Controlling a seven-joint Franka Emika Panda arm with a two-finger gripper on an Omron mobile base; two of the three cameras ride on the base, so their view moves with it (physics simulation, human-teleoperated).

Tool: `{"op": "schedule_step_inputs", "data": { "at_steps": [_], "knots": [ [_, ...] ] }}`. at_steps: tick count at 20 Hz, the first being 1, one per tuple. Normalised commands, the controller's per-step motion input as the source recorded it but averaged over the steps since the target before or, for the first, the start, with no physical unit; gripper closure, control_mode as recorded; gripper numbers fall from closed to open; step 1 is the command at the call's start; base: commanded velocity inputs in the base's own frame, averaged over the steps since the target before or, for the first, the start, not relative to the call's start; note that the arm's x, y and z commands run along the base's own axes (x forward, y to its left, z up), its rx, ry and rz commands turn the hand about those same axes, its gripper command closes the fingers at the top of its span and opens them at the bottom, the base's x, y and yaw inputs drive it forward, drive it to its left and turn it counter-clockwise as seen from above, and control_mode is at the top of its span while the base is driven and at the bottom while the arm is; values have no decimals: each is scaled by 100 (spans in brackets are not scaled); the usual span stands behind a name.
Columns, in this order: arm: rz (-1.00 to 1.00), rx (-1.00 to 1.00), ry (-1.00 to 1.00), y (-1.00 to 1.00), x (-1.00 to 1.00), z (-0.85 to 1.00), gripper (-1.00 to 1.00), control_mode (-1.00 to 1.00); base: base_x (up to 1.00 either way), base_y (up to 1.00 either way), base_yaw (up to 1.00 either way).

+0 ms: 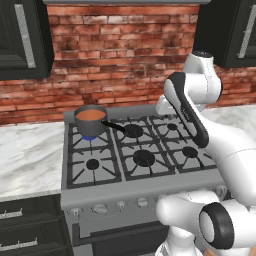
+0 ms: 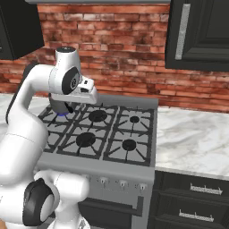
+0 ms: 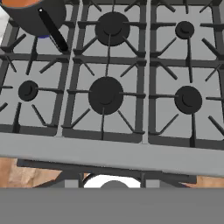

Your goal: Wait until the marinara sauce is simmered to a deep red color and then turn off the stove.

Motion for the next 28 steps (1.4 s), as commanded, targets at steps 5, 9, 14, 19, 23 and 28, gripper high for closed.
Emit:
{"op": "schedule_step_inputs", "data": {
  "at_steps": [5, 9, 14, 19, 23, 28],
  "knots": [
    [0, 0, -4, 6, -9, 0, -100, -100, 0, 0, 0],
    [0, 0, -9, 23, -21, 0, -100, -100, 0, 0, 0],
    [0, 0, -8, 34, -33, -5, -100, -100, 0, 0, 0],
    [0, 0, -5, 34, -35, -10, -100, -100, 0, 0, 0],
    [0, 0, -1, 37, -16, -15, -100, -100, 0, 0, 0],
    [0, 0, -1, 23, -2, -16, -100, -100, 0, 0, 0]
  ]
}}
